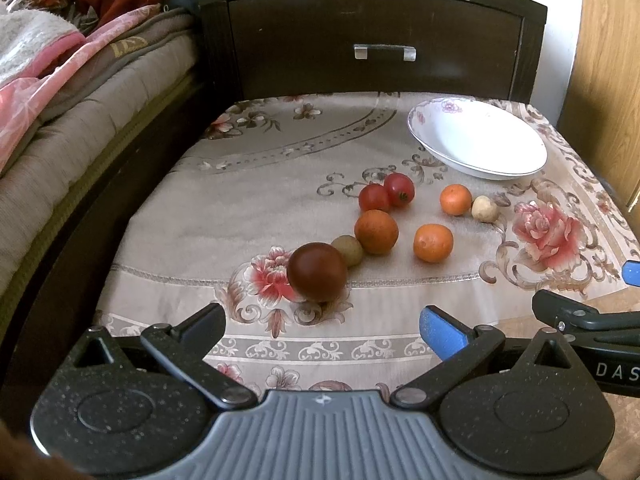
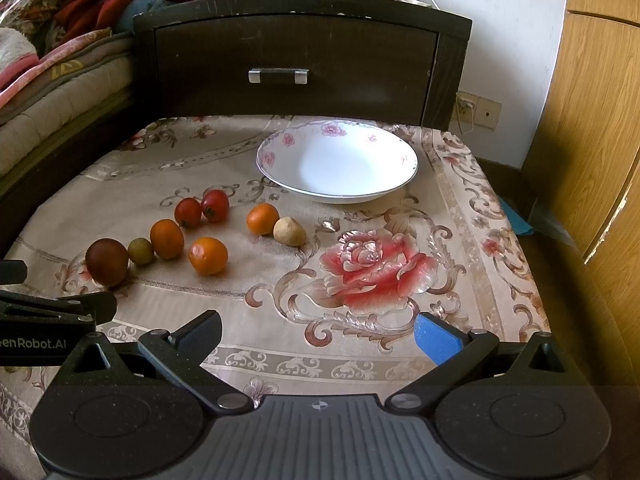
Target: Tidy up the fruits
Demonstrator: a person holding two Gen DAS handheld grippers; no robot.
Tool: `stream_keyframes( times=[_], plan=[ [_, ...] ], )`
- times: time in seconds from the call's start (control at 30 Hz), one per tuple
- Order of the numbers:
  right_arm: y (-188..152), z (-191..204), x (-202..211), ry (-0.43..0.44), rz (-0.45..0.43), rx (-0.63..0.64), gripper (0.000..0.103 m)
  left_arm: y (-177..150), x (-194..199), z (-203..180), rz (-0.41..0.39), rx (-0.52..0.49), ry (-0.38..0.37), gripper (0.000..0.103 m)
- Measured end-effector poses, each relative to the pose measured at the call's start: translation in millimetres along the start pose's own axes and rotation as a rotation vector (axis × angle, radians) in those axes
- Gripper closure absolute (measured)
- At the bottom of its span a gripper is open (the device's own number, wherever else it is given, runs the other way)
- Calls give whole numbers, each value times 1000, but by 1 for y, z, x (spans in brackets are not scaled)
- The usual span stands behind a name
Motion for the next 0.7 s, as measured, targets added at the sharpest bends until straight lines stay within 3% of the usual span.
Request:
stream_keyframes(
  times=[0.7],
  plan=[
    [-5,4,-2,4,3,-9,7,-3,2,1,1,-4,-1,0]
  ],
)
Point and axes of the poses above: each gripper's, at about its wrist camera, not at the fingertips, and x roughly against the way its jaws point, z to its left, y to its top, the point moved 10 cm from there along -x, roughly the way its jaws point, and after that the axes turned 10 degrees about -z, right-handed, at the moved point
